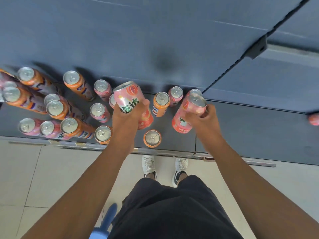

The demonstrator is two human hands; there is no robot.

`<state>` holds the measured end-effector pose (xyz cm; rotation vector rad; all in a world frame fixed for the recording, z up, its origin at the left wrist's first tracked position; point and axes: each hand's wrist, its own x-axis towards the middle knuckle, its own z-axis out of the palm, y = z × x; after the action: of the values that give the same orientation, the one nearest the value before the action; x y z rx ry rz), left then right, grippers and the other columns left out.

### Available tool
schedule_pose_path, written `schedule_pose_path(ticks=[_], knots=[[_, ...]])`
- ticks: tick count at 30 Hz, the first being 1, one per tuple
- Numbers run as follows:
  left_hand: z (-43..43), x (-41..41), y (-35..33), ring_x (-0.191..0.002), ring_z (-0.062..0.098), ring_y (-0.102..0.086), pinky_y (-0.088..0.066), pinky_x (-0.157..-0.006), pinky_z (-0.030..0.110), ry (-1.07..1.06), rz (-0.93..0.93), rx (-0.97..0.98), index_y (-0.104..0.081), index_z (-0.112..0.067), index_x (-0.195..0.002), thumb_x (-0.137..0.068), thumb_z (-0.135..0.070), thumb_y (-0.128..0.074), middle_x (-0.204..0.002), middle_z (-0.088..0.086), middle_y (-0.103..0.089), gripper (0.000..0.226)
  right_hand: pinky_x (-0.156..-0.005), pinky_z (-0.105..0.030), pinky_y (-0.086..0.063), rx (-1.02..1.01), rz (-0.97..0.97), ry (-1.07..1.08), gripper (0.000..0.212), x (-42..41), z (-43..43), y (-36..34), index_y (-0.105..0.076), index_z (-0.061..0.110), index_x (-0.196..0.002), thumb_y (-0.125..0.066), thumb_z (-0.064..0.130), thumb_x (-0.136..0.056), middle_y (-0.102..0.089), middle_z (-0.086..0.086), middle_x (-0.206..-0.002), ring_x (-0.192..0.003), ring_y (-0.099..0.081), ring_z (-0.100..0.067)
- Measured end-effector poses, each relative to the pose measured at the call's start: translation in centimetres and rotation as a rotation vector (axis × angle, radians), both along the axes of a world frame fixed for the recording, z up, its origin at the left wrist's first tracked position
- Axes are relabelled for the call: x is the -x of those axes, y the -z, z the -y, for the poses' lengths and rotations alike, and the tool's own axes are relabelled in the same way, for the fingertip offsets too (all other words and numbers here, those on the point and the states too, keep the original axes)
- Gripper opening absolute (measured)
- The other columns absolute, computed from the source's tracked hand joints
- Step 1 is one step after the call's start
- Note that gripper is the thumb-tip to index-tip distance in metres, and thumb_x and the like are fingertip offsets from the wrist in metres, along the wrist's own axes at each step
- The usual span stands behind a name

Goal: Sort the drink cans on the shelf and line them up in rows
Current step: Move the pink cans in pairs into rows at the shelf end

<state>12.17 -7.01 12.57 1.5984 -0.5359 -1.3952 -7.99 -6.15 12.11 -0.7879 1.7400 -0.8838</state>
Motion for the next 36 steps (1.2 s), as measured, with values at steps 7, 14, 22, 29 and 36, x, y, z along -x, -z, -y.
schedule_pose_path(ticks=[7, 14, 22, 29, 36], knots=[[0.1, 0.2, -3.6, -0.087, 0.012, -0.070, -0.056, -0.080, 0.035, 0.271, -0.288, 0.086, -0.061, -0.017, -0.107, -0.064, -0.015, -0.071, -0.091, -0.004, -0.074, 0.044, -0.084, -0.047, -0.058, 0.042, 0.333, 0.190, 0.066, -0.8, 0.4, -4.2, -0.057, 0.020, -0.121, -0.075, 0.050, -0.065, -0.071, -0.006, -0.113, -0.099, -0.071, -0.023], [0.3, 2.6, -5.4, -0.101, 0.018, -0.070, -0.058, -0.075, 0.029, 0.289, -0.116, 0.159, -0.059, -0.020, -0.116, -0.068, -0.025, -0.087, -0.107, -0.002, -0.073, 0.055, -0.082, -0.045, -0.059, 0.073, 0.297, 0.134, 0.044, 0.2, -0.6, -6.4, -0.053, 0.018, -0.125, -0.073, 0.018, -0.086, -0.069, -0.008, -0.116, -0.100, -0.071, -0.023], [0.1, 7.1, -7.5, -0.092, 0.004, -0.067, -0.055, -0.073, 0.027, 0.331, 0.029, 0.224, -0.049, -0.026, -0.128, -0.067, -0.022, -0.089, -0.111, -0.007, -0.068, 0.073, -0.068, -0.031, -0.061, 0.162, 0.198, 0.221, 0.036, 3.3, -2.3, -8.7, -0.056, 0.021, -0.114, -0.076, 0.019, -0.083, -0.069, -0.002, -0.099, -0.084, -0.072, -0.014], [-2.1, 13.7, -9.1, -0.097, 0.014, -0.070, -0.058, -0.066, 0.031, 0.450, 0.007, 0.247, -0.051, -0.035, -0.120, -0.062, -0.031, -0.087, -0.113, -0.005, -0.068, 0.068, -0.055, -0.022, -0.055, 0.216, 0.230, 0.331, 0.041, 9.2, -5.3, -10.2, -0.054, 0.020, -0.118, -0.076, 0.022, -0.083, -0.066, 0.001, -0.098, -0.072, -0.069, -0.003], [-6.5, 24.3, -10.0, -0.091, 0.010, -0.066, -0.052, -0.057, 0.018, 0.547, 0.006, 0.273, -0.053, -0.028, -0.124, -0.075, -0.020, -0.083, -0.107, -0.008, -0.068, 0.059, -0.060, -0.026, -0.059, 0.255, 0.236, 0.452, 0.044, 18.8, -11.2, -11.1, -0.052, 0.019, -0.120, -0.076, 0.026, -0.083, -0.065, -0.005, -0.106, -0.084, -0.069, -0.013]])
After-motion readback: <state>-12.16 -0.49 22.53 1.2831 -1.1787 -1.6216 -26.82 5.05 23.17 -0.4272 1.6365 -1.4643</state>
